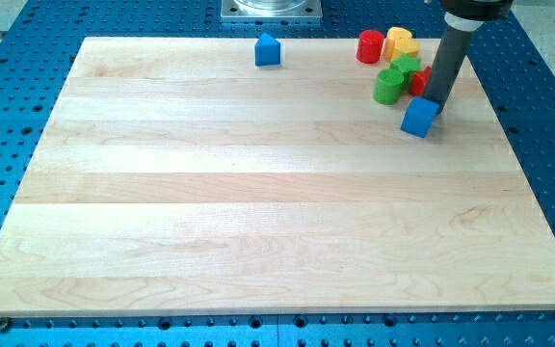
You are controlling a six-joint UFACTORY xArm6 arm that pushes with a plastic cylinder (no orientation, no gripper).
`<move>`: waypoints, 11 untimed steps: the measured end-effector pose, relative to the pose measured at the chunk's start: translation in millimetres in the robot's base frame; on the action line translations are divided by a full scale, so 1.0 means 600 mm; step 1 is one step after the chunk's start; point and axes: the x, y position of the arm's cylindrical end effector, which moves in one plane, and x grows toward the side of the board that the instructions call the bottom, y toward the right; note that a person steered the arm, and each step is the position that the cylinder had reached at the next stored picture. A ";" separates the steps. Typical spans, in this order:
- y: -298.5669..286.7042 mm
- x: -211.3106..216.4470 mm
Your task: Move the red star and cube to the bottom right
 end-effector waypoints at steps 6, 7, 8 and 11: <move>0.072 -0.114; -0.036 -0.055; -0.110 0.013; -0.103 0.139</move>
